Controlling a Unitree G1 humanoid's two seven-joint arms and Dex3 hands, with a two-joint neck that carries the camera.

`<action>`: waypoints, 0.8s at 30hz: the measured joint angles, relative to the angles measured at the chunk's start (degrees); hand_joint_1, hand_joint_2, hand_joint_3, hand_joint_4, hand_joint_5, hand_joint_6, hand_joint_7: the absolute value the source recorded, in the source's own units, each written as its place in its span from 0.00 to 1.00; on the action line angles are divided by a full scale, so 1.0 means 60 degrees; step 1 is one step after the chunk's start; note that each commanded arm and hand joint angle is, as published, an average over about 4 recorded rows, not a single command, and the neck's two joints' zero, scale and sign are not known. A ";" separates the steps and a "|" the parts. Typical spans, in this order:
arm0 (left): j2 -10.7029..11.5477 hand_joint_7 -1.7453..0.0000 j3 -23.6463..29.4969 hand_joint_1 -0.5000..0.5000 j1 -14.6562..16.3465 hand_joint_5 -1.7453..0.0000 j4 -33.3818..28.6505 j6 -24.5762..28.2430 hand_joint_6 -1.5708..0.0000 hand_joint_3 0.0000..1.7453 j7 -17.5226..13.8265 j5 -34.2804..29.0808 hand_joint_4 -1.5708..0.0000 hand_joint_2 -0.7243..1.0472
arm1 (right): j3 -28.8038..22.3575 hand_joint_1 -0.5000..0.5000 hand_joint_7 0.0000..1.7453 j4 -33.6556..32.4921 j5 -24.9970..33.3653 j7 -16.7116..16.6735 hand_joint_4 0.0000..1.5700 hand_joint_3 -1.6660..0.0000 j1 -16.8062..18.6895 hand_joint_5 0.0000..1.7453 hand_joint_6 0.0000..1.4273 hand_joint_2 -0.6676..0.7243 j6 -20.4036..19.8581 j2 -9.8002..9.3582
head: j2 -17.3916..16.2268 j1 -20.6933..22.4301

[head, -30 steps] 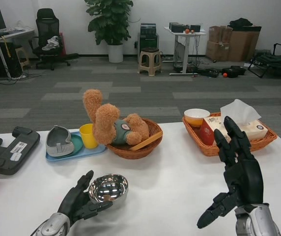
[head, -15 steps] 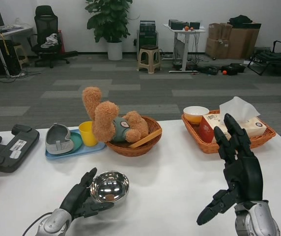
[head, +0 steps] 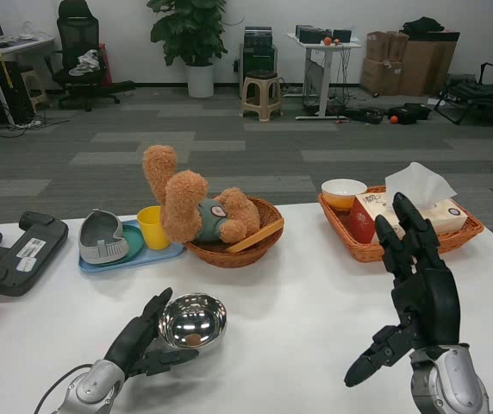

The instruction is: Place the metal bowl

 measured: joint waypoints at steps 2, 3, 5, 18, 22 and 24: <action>0.0007 1.00 0.0277 0.02 0.0010 0.41 0.0034 -0.0010 1.00 0.04 -0.0297 -0.0139 1.00 0.48 | 0.0000 0.42 0.12 0.0000 0.0020 0.0000 0.00 1.00 0.0000 0.11 0.00 1.00 -0.0002 0.0000 | -0.0006 0.0004; 0.0009 1.00 0.0381 0.02 0.0012 0.41 0.0059 -0.0012 1.00 0.05 -0.0436 -0.0247 1.00 0.38 | 0.0000 0.42 0.12 0.0000 0.0030 0.0000 0.00 1.00 0.0000 0.11 0.00 1.00 -0.0002 0.0000 | -0.0006 0.0004; 0.0008 1.00 0.0505 0.02 0.0015 0.41 0.0103 -0.0013 1.00 0.05 -0.0660 -0.0468 1.00 0.23 | 0.0000 0.42 0.12 0.0000 0.0035 0.0000 0.00 1.00 0.0000 0.11 0.00 1.00 -0.0004 0.0000 | -0.0037 0.0022; -0.0007 1.00 0.0816 0.02 0.0029 0.35 0.0206 -0.0034 1.00 0.05 -0.1062 -0.1010 1.00 0.00 | 0.0000 0.42 0.12 -0.0016 0.0050 0.0000 0.00 1.00 0.0003 0.11 0.00 1.00 -0.0012 0.0000 | 0.0006 0.0068; -0.0044 1.00 0.1368 0.02 0.0052 0.35 0.0181 -0.0263 1.00 0.05 -0.1091 -0.1390 1.00 0.00 | 0.0000 0.42 0.12 -0.0119 0.0056 0.0000 0.00 1.00 0.0011 0.11 0.00 1.00 -0.0016 0.0000 | 0.0022 0.0094; -0.0047 1.00 0.1540 0.02 0.0093 0.35 0.0021 -0.0462 1.00 0.05 -0.1090 -0.1590 1.00 0.00 | 0.0000 0.42 0.12 -0.0165 0.0061 0.0000 0.00 1.00 0.0017 0.11 0.00 1.00 -0.0018 0.0000 | 0.0040 0.0111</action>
